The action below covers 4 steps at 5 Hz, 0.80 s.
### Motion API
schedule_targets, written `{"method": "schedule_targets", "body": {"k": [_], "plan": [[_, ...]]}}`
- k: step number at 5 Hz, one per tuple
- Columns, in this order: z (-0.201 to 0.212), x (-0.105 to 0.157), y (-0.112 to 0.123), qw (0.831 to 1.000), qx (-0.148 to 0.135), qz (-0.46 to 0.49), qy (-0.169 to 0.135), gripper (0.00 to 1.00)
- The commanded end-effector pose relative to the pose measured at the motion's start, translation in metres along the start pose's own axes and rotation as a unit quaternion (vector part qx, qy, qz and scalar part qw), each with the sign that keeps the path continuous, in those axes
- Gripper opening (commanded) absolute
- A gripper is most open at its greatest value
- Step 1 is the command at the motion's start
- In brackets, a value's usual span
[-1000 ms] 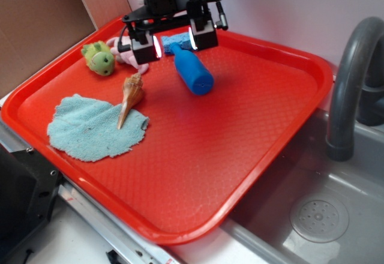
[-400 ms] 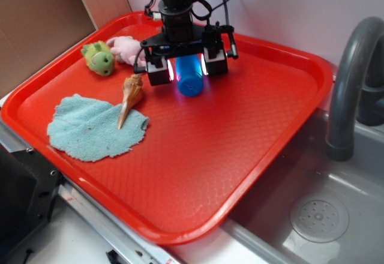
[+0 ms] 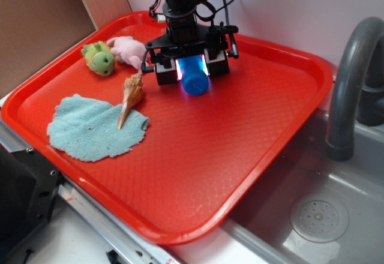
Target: Grab the blue bottle.
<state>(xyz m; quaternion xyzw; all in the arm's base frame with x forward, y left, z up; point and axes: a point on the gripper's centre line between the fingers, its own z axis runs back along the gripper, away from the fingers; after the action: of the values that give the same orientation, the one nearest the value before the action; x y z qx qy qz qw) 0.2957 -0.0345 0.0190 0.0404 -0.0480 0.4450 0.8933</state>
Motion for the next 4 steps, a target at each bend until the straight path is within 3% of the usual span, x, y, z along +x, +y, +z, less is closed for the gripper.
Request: {"method": "schedule_targets", "body": {"k": [1,2,3,4], "plan": [[0.071,-0.007,0.011,0.976,-0.013,-0.218,-0.007,0.00],[0.123,-0.027,0.020,0.941,-0.037,-0.336,-0.011,0.00],[0.163,-0.039,0.037,0.907,-0.086,-0.411,0.034,0.00],[0.186,-0.048,0.059,0.902,-0.111,-0.417,0.017,0.00]]}}
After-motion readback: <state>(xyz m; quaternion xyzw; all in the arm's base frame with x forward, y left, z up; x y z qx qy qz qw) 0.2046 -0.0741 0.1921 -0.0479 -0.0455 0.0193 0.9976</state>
